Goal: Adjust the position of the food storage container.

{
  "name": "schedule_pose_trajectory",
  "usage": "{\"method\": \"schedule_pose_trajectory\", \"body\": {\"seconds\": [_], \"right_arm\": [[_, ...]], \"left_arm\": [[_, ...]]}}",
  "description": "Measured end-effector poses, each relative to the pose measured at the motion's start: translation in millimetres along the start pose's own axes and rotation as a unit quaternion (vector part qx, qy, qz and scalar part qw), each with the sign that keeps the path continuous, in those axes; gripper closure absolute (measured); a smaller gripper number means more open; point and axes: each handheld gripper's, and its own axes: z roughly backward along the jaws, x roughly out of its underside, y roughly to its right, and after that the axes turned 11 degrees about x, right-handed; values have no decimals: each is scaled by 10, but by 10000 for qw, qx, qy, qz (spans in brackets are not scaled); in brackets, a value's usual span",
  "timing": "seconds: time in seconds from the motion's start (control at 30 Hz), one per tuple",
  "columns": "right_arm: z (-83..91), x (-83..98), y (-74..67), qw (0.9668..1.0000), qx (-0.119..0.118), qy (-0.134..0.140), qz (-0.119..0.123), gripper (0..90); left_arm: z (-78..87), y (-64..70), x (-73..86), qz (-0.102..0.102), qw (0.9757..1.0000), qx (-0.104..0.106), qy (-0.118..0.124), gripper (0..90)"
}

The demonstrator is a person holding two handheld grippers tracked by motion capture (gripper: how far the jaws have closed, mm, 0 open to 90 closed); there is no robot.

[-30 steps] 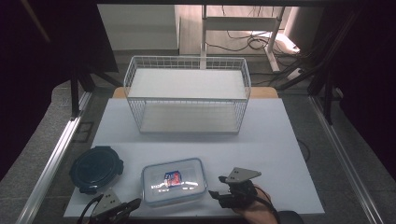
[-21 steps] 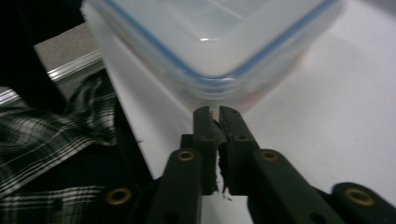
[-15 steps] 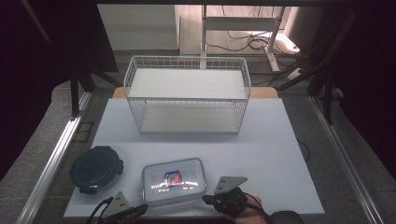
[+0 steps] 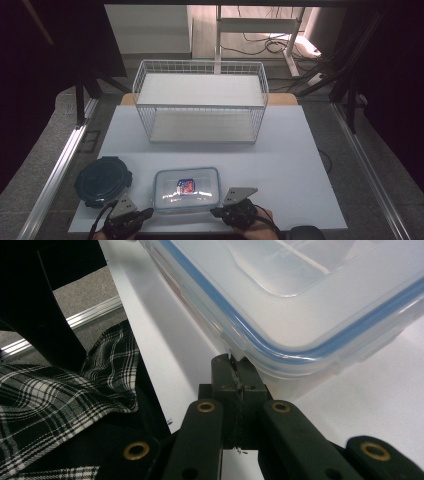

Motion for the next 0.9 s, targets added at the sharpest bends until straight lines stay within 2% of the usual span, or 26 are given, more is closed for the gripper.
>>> {"method": "schedule_pose_trajectory", "body": {"seconds": [0.07, 0.23, 0.33, 0.37, 0.57, 0.67, 0.73, 0.77, 0.8, 0.83, 0.87, 0.9], "right_arm": [[-15, -2, -5, 10000, 8, -17, 26, 898], [-24, -7, 4, 9999, 126, -27, 21, 898], [-16, 0, 50, 9998, 172, -35, -80, 898], [-5, 8, 89, 9996, 242, -39, -119, 897], [35, 43, 227, 9985, 469, -84, -281, 897], [43, 49, 258, 9983, 468, -85, -324, 897], [63, 44, 260, 9983, 504, -102, -280, 897], [119, 43, 252, 9983, 553, -87, -173, 891], [119, 43, 252, 9983, 553, -87, -173, 891], [205, 54, 267, 9981, 606, -47, -137, 860], [205, 54, 267, 9981, 606, -47, -137, 860], [301, 77, 315, 9978, 648, 16, -153, 811]], "left_arm": [[-16, -54, -44, 64, 9999, 57, 62, 900], [-166, -102, -174, -54, 9999, -33, -131, 900], [-236, -127, -256, -130, 9998, -61, -168, 900], [-303, -157, -332, -167, 9997, -18, -179, 900], [-472, -188, -504, -346, 9991, 57, -252, 900], [-468, -189, -505, -362, 9990, 70, -252, 900], [-407, -185, -489, -357, 9992, -4, -205, 900], [-302, -178, -458, -343, 9994, -34, -101, 872], [-302, -178, -458, -343, 9994, -34, -101, 822], [-200, -145, -416, -399, 9992, -6, 14, 783], [-200, -145, -416, -399, 9992, -6, 14, 748], [-131, -100, -375, -519, 9986, -37, 54, 700]]}}
